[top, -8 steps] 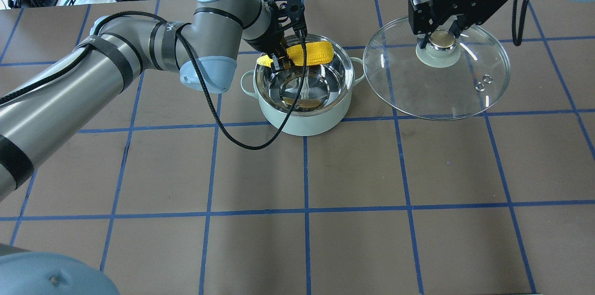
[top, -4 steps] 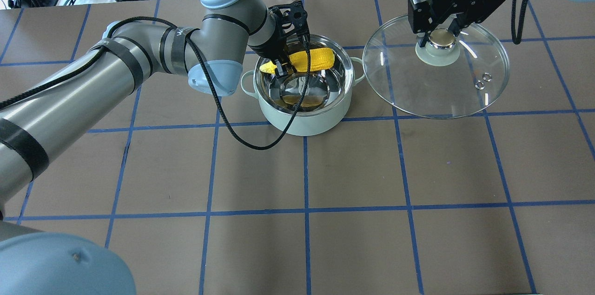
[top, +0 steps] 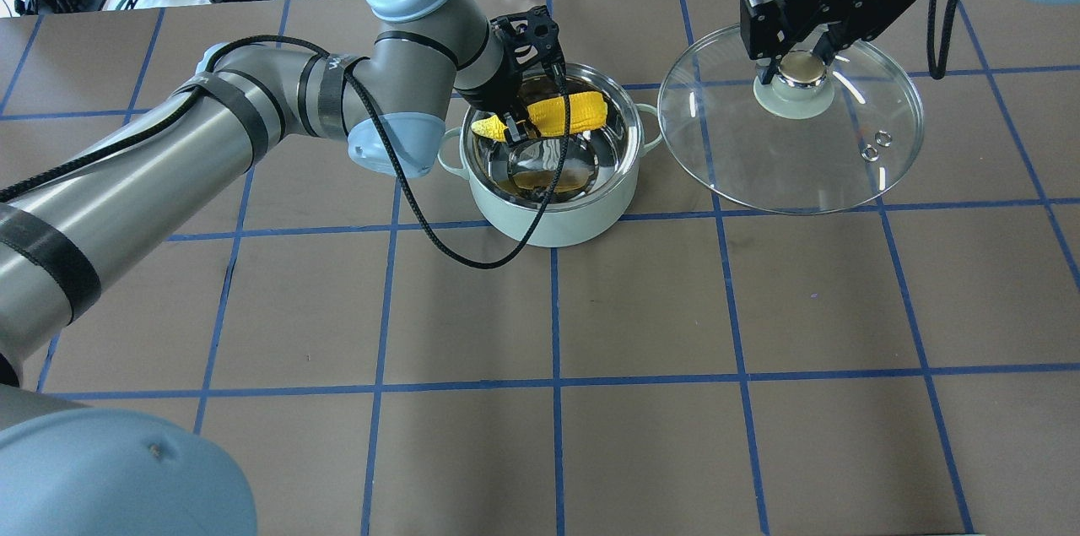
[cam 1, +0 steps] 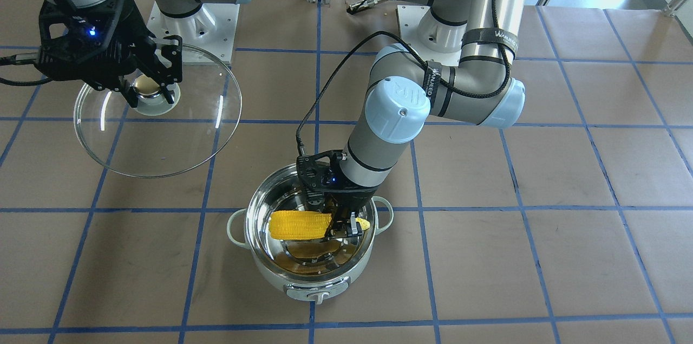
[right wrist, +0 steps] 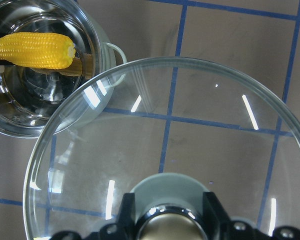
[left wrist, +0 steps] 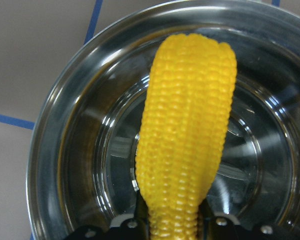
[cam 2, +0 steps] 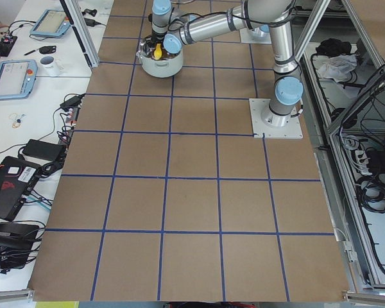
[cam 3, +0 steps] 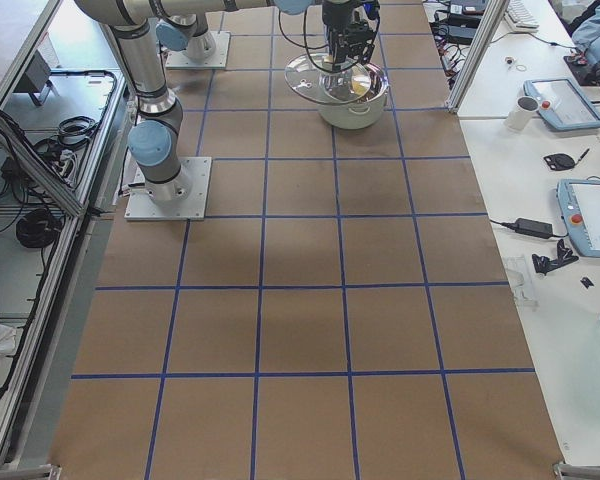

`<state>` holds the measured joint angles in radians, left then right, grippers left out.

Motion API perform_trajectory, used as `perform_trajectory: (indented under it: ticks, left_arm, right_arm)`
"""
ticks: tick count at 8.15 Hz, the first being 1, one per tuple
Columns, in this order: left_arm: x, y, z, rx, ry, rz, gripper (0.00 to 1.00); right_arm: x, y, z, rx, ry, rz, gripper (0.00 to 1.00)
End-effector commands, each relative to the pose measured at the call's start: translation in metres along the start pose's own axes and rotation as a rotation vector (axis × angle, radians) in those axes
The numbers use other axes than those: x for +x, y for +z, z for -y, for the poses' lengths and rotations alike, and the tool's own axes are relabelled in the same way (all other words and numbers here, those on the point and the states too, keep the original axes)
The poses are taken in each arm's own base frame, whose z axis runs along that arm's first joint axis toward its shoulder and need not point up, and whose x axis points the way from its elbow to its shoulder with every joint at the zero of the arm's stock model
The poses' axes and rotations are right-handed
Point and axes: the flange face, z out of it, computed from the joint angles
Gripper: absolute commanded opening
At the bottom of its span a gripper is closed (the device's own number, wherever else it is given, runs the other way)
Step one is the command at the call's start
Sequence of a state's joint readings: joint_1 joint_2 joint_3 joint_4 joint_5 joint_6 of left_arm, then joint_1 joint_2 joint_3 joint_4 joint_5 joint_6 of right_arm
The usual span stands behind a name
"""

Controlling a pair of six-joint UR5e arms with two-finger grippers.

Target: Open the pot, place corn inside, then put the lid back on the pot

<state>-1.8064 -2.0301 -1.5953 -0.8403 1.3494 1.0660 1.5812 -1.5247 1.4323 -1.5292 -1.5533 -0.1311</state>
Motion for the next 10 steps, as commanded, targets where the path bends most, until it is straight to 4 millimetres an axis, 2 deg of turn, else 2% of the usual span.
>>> perform_trajectory:
  ticks: [1, 3, 4, 6, 7, 8, 9, 10]
  left_arm:
    - [0.008, -0.005, 0.010, 0.005, -0.081, 0.003, 1.00]
    - [0.020, -0.011, 0.021, -0.042, -0.086, 0.038, 1.00]
    - [0.021, -0.022, 0.023, -0.034, -0.085, 0.049, 1.00]
    - [0.022, -0.063, 0.014, -0.054, -0.123, 0.041, 1.00]
    - [0.017, -0.085, 0.001, -0.073, -0.161, 0.022, 1.00]
    - [0.007, -0.116, -0.022, -0.088, -0.217, 0.015, 1.00]
    - [-0.012, -0.154, -0.055, -0.083, -0.288, 0.051, 1.00]
    - [-0.027, -0.183, -0.091, -0.088, -0.364, 0.072, 1.00]
  right_arm:
    - [0.000, 0.000, 0.000, 0.000, -0.001, -0.001, 0.09]
    - [0.000, 0.000, 0.000, 0.000, -0.001, -0.001, 0.09]
    - [-0.001, -0.001, 0.000, 0.003, -0.001, 0.004, 0.09]
    - [-0.002, 0.000, 0.012, 0.070, -0.004, 0.008, 0.09]
    - [-0.006, 0.004, 0.014, 0.085, -0.009, 0.007, 0.09]
    - [-0.012, 0.011, 0.023, 0.100, -0.008, 0.005, 0.09]
    - [-0.032, 0.017, 0.029, 0.120, -0.027, 0.005, 0.09]
    - [-0.064, 0.030, 0.039, 0.145, -0.002, 0.014, 0.09]
